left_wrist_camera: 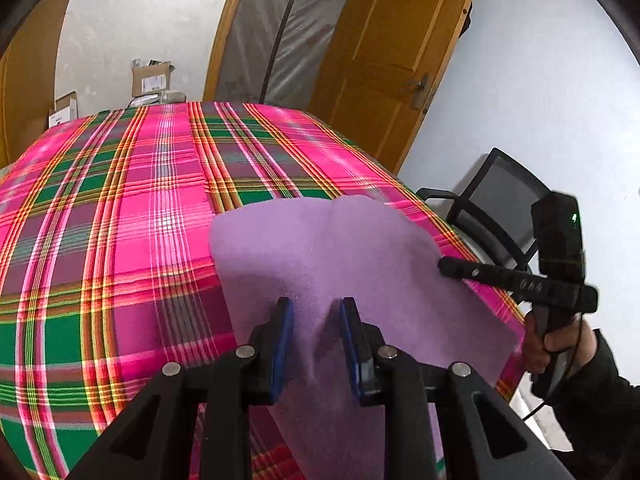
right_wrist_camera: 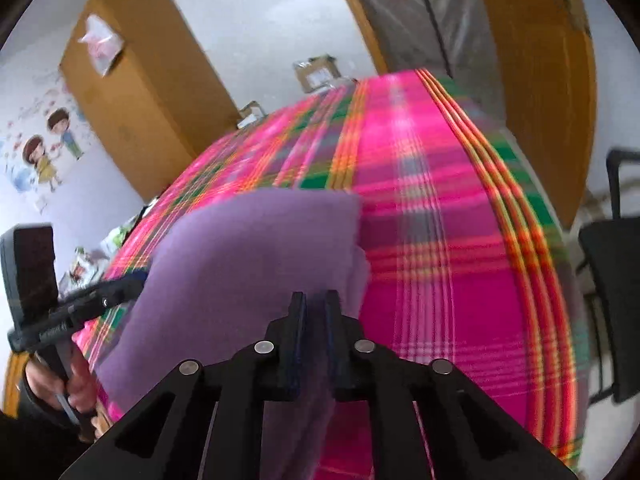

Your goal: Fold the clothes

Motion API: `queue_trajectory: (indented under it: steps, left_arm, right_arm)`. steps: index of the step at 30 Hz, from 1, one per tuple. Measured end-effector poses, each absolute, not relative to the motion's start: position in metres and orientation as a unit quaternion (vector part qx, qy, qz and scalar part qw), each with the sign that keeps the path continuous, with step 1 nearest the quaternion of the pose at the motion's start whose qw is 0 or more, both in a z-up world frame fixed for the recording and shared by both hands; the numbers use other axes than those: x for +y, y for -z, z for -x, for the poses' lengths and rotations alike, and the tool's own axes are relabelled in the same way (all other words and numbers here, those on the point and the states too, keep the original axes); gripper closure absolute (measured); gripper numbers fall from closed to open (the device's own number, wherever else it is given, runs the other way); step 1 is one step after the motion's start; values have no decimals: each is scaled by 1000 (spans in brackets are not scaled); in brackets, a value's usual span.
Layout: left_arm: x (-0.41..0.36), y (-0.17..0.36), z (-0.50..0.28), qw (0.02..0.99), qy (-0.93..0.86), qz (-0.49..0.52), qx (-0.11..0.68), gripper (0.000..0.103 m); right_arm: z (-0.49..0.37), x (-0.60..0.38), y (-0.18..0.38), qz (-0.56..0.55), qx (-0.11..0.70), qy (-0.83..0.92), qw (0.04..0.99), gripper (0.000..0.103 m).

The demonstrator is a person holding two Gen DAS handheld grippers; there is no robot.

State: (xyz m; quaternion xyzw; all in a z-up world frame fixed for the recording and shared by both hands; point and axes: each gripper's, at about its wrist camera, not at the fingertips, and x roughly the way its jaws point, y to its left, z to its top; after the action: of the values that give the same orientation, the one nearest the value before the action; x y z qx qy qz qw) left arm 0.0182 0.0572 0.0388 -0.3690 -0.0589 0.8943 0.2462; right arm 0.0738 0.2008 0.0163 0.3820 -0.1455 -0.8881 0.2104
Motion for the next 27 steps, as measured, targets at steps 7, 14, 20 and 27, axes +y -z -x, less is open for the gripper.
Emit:
queue_trajectory:
  steps: [7, 14, 20, 27]
  left_arm:
    - [54, -52, -51, 246, -901, 354, -55, 79]
    - [62, -35, -89, 260, -896, 358, -33, 78]
    - [56, -46, -98, 255, -902, 346, -38, 78]
    - [50, -26, -103, 268, -885, 374, -66, 78]
  right_arm:
    - [-110, 194, -39, -353, -127, 896, 240, 90]
    - [-150, 177, -16, -368, -90, 884, 273, 92]
    - [-154, 170, -29, -353, -83, 892, 269, 89]
    - [-155, 174, -15, -361, -93, 890, 264, 89]
